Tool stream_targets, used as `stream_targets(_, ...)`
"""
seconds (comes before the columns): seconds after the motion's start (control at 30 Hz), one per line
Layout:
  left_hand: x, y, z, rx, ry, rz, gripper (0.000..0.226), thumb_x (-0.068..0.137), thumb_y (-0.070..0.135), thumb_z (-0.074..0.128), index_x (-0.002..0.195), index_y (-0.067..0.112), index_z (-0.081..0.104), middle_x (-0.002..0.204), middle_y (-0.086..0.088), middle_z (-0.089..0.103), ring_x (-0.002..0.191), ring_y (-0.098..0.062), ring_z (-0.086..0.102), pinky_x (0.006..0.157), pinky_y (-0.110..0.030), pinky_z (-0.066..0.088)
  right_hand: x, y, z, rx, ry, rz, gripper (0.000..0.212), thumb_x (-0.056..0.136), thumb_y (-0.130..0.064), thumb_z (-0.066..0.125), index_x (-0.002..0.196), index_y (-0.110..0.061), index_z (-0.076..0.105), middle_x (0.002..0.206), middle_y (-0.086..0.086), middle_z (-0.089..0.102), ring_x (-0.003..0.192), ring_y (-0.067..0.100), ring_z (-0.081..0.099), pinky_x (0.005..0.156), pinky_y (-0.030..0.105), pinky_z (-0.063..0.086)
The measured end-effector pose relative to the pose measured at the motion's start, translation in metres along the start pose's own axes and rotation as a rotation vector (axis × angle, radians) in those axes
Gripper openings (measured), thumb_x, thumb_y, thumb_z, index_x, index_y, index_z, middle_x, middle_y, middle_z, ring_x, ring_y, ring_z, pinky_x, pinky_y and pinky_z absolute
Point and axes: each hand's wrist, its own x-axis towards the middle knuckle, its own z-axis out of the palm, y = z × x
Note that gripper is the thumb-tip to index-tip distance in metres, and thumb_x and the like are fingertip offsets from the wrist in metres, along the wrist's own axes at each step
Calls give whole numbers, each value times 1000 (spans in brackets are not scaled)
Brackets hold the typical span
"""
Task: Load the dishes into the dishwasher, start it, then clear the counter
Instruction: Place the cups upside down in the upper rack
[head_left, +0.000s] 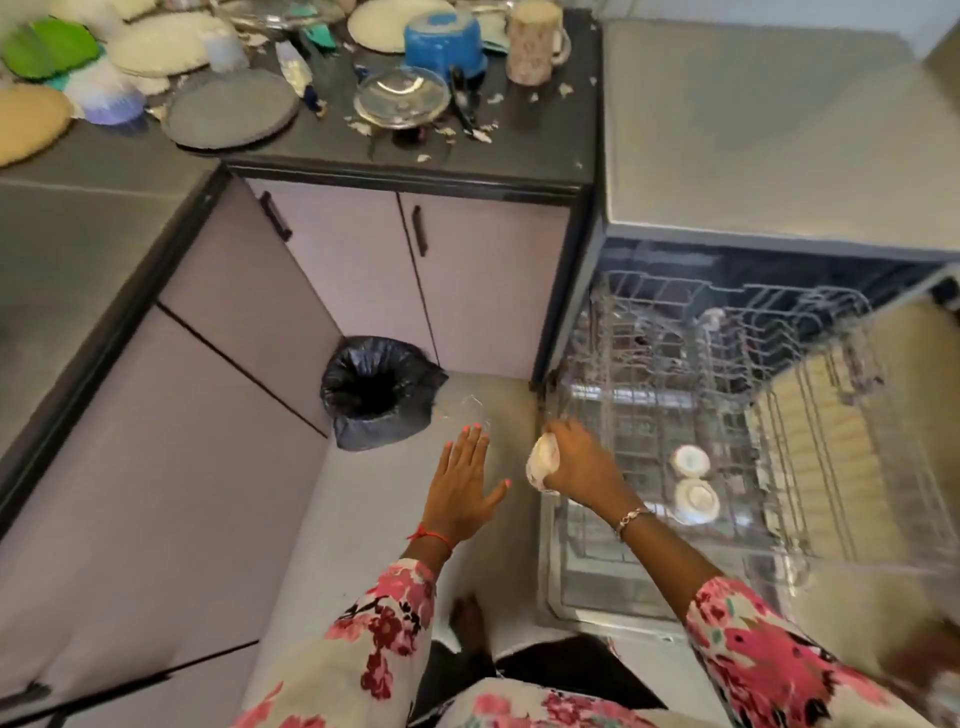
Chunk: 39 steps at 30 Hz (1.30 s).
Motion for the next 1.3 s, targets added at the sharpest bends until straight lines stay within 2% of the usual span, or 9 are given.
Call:
stream_targets(0.4, 65, 150, 67, -76, -52, 59, 70, 96, 39, 45, 150, 7, 12, 159, -9, 4, 148, -22, 0, 118, -31, -3, -24, 185, -42, 157, 84, 143, 67, 75, -17, 73, 134, -17, 43, 133, 8, 44, 119, 29, 46, 87, 39, 46)
stream_targets(0.47, 83, 168, 73, -80, -24, 60, 70, 96, 33, 49, 149, 4, 13, 158, -14, 5, 148, -26, 4, 119, -34, 4, -13, 213, -55, 168, 91, 166, 64, 77, -16, 71, 134, -18, 43, 134, 10, 42, 120, 30, 46, 90, 40, 47)
stream_targets(0.57, 112, 186, 77, -117, 67, -3, 68, 94, 20, 51, 147, -3, 14, 156, -22, 7, 146, -32, 11, 119, -36, 14, 10, 248, -67, 198, 117, 159, 61, 79, -13, 69, 134, -14, 43, 135, 14, 41, 118, 33, 47, 90, 41, 49)
stream_targets(0.7, 154, 188, 89, -138, 71, -108, 69, 92, 8, 49, 147, -6, 10, 156, -21, 7, 147, -31, 9, 121, -31, 11, 46, 280, -69, 211, 139, 170, 63, 79, -15, 70, 135, -12, 42, 133, 14, 41, 111, 33, 54, 86, 44, 51)
stream_targets(0.83, 186, 179, 109, -239, 93, -201, 64, 96, 9, 43, 148, -3, 9, 156, -19, 14, 144, -31, 19, 118, -37, 22, 79, 299, -52, 153, 148, 167, 65, 78, -21, 71, 135, -14, 41, 134, 13, 42, 116, 31, 50, 83, 40, 51)
stream_targets(0.97, 198, 175, 123, -373, 142, -330, 60, 99, 12, 37, 151, 11, 6, 151, -16, 32, 120, -38, 51, 96, -42, 43, 98, 312, -31, 49, 116, 127, 67, 79, -28, 69, 137, -13, 39, 135, 14, 40, 121, 32, 46, 82, 40, 50)
stream_targets(1.07, 199, 170, 130, -415, 174, -407, 57, 99, 5, 34, 151, 11, 12, 121, -20, 58, 92, -33, 59, 84, -37, 46, 107, 316, -21, 37, 82, 143, 68, 79, -27, 70, 138, -12, 38, 138, 16, 38, 126, 35, 41, 88, 44, 49)
stream_targets(1.17, 199, 164, 136, -394, 180, -395, 59, 94, -5, 36, 149, 6, 17, 95, -6, 52, 77, -17, 50, 77, -29, 43, 116, 316, -14, 13, 70, 149, 68, 79, -25, 70, 138, -11, 38, 137, 17, 40, 125, 36, 41, 91, 44, 47)
stream_targets(1.3, 200, 162, 137, -381, 209, -365, 53, 93, -8, 37, 144, 1, 28, 96, -4, 50, 80, -16, 52, 77, -24, 45, 121, 316, -7, -87, 24, 137, 69, 81, -24, 69, 140, -12, 36, 138, 17, 39, 127, 36, 36, 97, 43, 42)
